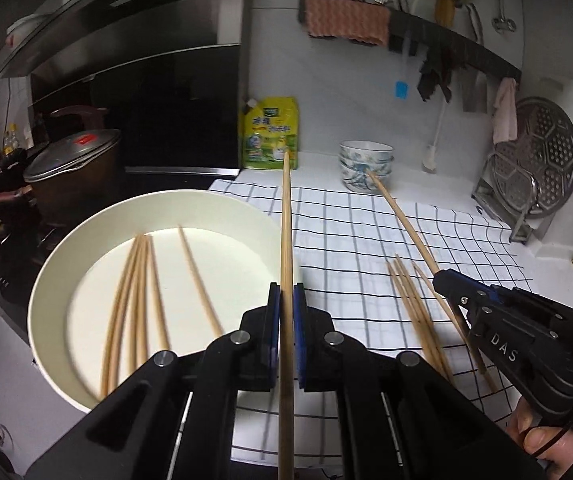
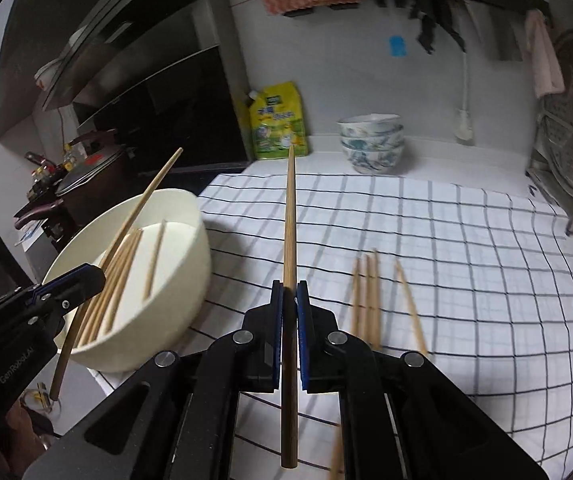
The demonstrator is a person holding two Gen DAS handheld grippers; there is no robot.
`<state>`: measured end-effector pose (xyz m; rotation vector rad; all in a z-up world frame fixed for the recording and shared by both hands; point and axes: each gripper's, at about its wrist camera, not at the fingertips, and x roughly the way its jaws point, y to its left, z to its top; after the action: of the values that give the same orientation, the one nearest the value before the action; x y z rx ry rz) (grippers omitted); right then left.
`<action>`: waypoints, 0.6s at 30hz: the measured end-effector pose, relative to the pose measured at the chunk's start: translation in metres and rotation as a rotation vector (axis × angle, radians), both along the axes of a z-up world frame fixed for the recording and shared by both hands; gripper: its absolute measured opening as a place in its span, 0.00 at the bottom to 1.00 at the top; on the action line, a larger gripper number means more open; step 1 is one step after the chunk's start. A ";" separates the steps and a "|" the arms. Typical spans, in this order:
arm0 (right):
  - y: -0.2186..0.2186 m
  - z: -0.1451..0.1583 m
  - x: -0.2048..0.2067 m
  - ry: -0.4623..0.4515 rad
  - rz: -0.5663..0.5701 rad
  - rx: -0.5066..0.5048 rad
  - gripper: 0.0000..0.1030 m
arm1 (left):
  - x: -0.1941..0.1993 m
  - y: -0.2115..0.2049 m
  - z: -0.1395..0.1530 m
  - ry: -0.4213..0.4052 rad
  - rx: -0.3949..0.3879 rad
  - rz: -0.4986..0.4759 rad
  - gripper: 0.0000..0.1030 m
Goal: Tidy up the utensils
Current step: 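Carry the left tool's chopstick into the basin while the right tool carries its chopstick there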
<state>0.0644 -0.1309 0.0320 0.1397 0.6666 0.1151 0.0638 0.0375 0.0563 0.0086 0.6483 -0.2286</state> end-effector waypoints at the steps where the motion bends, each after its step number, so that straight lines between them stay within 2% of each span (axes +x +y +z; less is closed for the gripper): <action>1: 0.008 0.002 0.003 -0.002 0.014 -0.001 0.07 | 0.001 0.008 -0.001 0.006 -0.004 0.007 0.07; 12: 0.095 0.006 0.035 0.005 0.151 -0.002 0.07 | 0.011 0.081 -0.009 0.013 -0.020 0.107 0.07; 18: 0.137 0.005 0.059 0.022 0.221 -0.004 0.07 | 0.030 0.120 -0.016 0.031 -0.037 0.185 0.07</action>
<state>0.1232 0.0058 0.0373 0.0630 0.7032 0.3251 0.0942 0.1577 0.0407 -0.0906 0.6712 -0.0626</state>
